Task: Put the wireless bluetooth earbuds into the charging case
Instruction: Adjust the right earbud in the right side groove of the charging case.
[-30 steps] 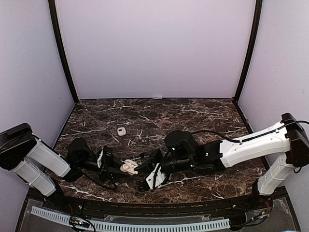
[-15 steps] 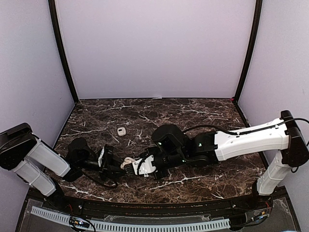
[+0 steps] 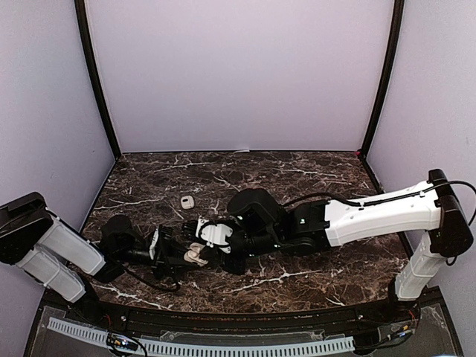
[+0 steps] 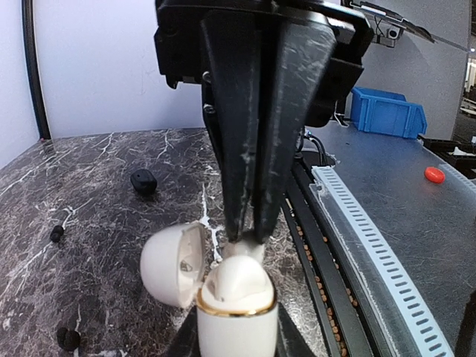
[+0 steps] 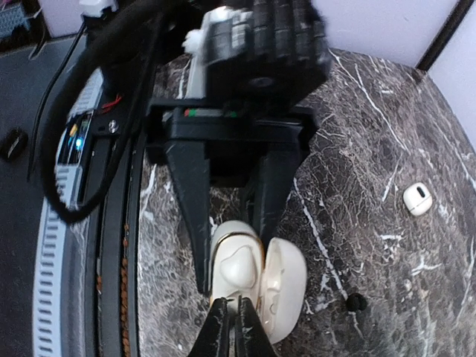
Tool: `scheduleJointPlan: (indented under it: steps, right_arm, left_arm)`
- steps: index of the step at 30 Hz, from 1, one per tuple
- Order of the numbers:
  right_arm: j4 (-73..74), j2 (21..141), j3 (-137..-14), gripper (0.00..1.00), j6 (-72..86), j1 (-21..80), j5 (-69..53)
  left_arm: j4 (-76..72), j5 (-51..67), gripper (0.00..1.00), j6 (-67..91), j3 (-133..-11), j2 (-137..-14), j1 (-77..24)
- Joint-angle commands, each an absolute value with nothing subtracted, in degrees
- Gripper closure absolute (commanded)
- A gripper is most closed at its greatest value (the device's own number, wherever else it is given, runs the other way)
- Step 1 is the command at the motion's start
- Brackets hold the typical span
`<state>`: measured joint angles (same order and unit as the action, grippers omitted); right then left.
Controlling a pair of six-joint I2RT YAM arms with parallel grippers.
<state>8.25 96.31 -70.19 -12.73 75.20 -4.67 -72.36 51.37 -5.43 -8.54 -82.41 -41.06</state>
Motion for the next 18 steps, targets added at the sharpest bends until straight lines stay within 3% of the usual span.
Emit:
scheduleJointPlan:
  steps: [1, 18]
  right_arm:
    - [3.3, 99.1, -74.1, 0.97, 0.4, 76.0, -3.5]
    - [-0.8, 93.6, -68.8, 0.86, -2.6, 76.8, -8.3]
  left_arm:
    - [-76.6, 52.0, 0.92, -6.8, -8.4, -79.8, -42.0]
    - [-76.6, 50.8, 0.92, -7.2, -7.6, -78.1, -42.0]
